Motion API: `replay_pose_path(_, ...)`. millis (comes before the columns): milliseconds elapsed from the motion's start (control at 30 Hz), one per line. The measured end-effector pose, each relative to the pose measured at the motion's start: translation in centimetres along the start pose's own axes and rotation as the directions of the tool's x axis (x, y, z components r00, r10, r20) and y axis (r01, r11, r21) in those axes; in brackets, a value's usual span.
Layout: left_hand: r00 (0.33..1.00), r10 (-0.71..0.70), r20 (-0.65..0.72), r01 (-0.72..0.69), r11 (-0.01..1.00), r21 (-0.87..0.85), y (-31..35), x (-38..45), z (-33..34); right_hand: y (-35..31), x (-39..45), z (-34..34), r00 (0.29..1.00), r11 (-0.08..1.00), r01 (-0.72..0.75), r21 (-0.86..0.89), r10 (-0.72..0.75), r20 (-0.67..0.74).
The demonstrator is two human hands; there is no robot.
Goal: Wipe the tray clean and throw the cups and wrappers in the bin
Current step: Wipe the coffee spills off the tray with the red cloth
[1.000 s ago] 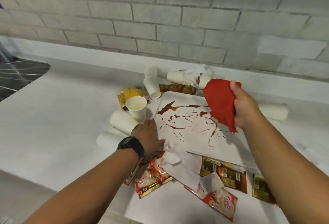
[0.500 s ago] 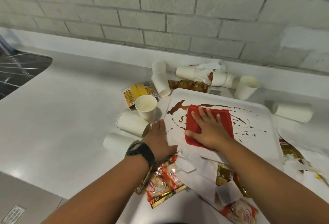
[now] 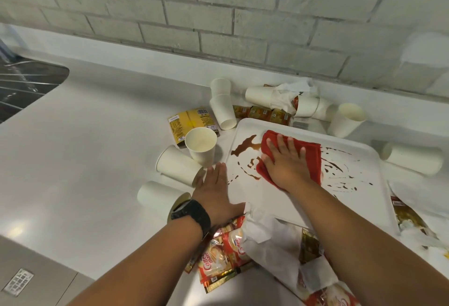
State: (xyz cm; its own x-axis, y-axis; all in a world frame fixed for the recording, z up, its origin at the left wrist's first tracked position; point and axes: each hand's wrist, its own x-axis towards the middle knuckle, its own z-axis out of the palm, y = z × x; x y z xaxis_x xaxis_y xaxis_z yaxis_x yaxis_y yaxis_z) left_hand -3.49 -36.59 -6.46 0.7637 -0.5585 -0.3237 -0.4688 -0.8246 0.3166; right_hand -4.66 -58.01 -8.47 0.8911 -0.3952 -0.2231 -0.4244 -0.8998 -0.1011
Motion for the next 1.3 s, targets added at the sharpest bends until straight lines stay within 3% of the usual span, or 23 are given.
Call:
replay_pose_path(200,1.0,-0.006,-0.021,0.006,1.0,0.007,0.0,-0.1,0.0,0.0,-3.7,0.1,0.958,0.957,0.288,-0.038,-0.288,0.013)
replay_pose_path(267,1.0,0.001,-0.004,-0.001,1.0,0.018,0.0,0.0,0.1,1.5,-4.9,0.2,0.945,0.943,0.326,-0.064,-0.325,0.031)
replay_pose_path(400,1.0,-0.002,0.027,0.001,0.999,0.037,-0.1,0.4,0.3,3.2,-2.9,-0.4,0.979,0.979,0.202,-0.033,-0.202,0.026)
replay_pose_path(567,0.998,-0.008,0.056,0.006,0.999,0.035,0.1,0.4,0.0,0.6,1.5,-0.9,0.997,0.997,0.08,-0.011,-0.08,-0.007)
replay_pose_path(733,0.999,-0.005,0.036,0.003,0.999,0.048,0.1,0.2,-0.1,-2.1,1.4,-0.9,0.981,0.981,0.192,-0.011,-0.192,0.002)
replay_pose_path(900,1.0,-0.004,0.021,0.002,0.997,0.082,0.0,0.3,0.0,0.1,-3.1,-0.4,0.941,0.941,0.337,-0.029,-0.337,-0.019)
replay_pose_path(1167,1.0,0.004,0.023,-0.004,1.0,0.029,-0.2,0.4,0.2,0.2,1.2,-0.7,0.994,0.994,0.107,0.02,-0.106,-0.04)
replay_pose_path(1300,1.0,0.001,0.023,-0.002,0.999,0.035,-0.2,0.5,0.3,-2.3,1.8,-1.0,0.979,0.977,0.206,0.053,-0.205,-0.015)
